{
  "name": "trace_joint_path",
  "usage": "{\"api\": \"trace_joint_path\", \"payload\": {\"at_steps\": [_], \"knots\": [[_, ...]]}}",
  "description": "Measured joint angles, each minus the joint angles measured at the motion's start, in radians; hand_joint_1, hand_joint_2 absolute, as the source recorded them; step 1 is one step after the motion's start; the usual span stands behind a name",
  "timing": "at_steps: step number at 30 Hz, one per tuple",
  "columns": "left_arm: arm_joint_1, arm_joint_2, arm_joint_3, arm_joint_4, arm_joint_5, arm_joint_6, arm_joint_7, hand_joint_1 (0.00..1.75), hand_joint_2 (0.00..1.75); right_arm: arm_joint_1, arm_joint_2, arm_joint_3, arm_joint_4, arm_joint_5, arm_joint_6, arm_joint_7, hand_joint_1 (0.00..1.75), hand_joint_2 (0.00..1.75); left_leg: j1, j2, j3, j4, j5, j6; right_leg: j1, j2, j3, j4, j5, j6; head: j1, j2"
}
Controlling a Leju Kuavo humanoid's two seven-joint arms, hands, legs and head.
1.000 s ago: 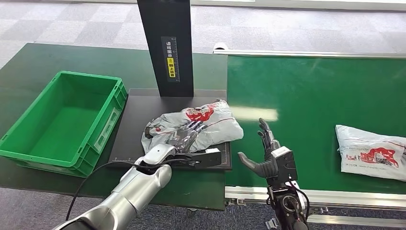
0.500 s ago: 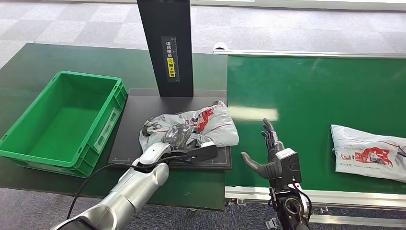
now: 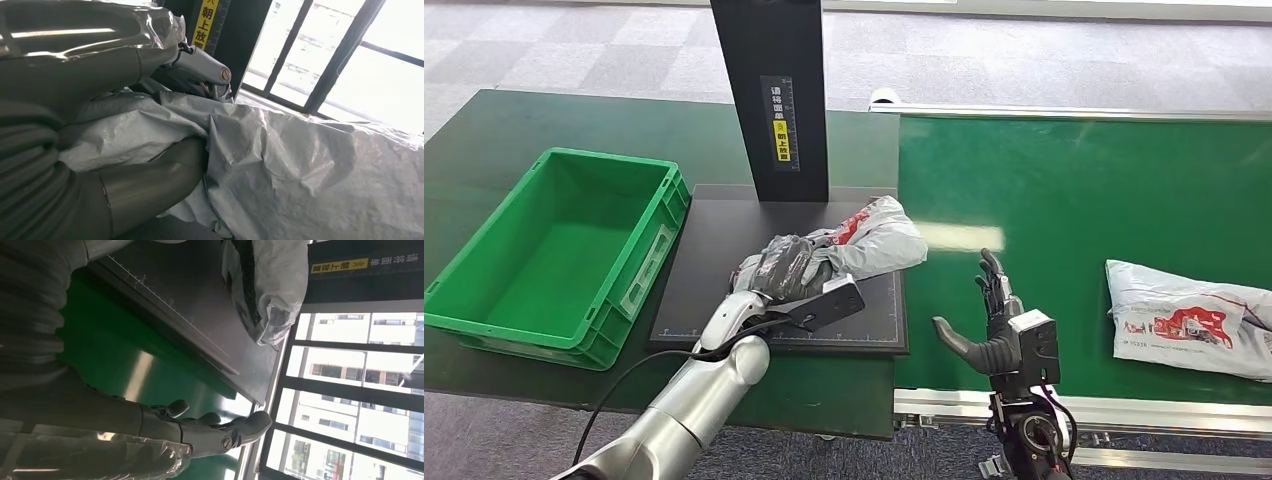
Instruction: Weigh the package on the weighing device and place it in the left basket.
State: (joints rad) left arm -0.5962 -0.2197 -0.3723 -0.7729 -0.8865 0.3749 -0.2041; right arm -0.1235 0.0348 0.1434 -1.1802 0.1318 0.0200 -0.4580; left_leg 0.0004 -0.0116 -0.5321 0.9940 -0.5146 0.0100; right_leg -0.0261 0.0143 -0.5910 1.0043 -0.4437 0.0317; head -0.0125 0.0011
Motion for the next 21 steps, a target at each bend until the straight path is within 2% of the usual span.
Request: {"api": "trace_joint_path", "payload": {"at_steps": [3, 7, 10, 14, 21], "knots": [[0.014, 0.0, 0.0, -0.032, 0.049, 0.031, -0.062, 1.75, 1.75, 0.002, -0.002, 0.0, -0.004, -0.008, -0.002, 0.0, 0.0, 1.75, 0.0, 0.0, 0.0, 0.0, 0.0, 0.0, 0.0, 0.0, 0.0, 0.0, 0.0, 0.0, 0.0, 0.0], [0.05, 0.001, -0.005, -0.141, 0.174, 0.138, -0.238, 1.75, 1.75, 0.008, -0.008, 0.0, -0.015, -0.027, -0.008, -0.001, 0.0, 1.75, 0.0, 0.0, -0.001, 0.0, 0.0, 0.0, 0.0, 0.0, -0.001, 0.0, 0.0, 0.0, 0.0, 0.0], [0.082, 0.007, -0.02, -0.258, 0.218, 0.225, -0.325, 1.75, 1.75, 0.013, -0.015, 0.0, -0.019, -0.041, -0.018, -0.005, 0.0, 1.75, 0.0, 0.0, -0.001, 0.0, 0.0, 0.0, 0.0, 0.0, -0.001, 0.0, 0.0, 0.0, 0.0, 0.0], [0.106, 0.017, -0.04, -0.366, 0.232, 0.268, -0.353, 1.75, 1.75, 0.015, -0.023, 0.0, -0.019, -0.05, -0.023, -0.014, 0.0, 1.75, 0.0, 0.0, -0.001, 0.0, 0.0, 0.0, 0.0, 0.0, -0.001, 0.0, 0.0, 0.0, 0.0, 0.0], [0.124, 0.025, -0.054, -0.424, 0.239, 0.274, -0.356, 1.75, 1.75, 0.019, -0.028, 0.0, -0.02, -0.051, -0.023, -0.017, 0.0, 1.75, 0.0, 0.0, -0.001, 0.0, 0.0, 0.0, 0.0, 0.0, -0.001, 0.0, 0.0, 0.0, 0.0, 0.0]]}}
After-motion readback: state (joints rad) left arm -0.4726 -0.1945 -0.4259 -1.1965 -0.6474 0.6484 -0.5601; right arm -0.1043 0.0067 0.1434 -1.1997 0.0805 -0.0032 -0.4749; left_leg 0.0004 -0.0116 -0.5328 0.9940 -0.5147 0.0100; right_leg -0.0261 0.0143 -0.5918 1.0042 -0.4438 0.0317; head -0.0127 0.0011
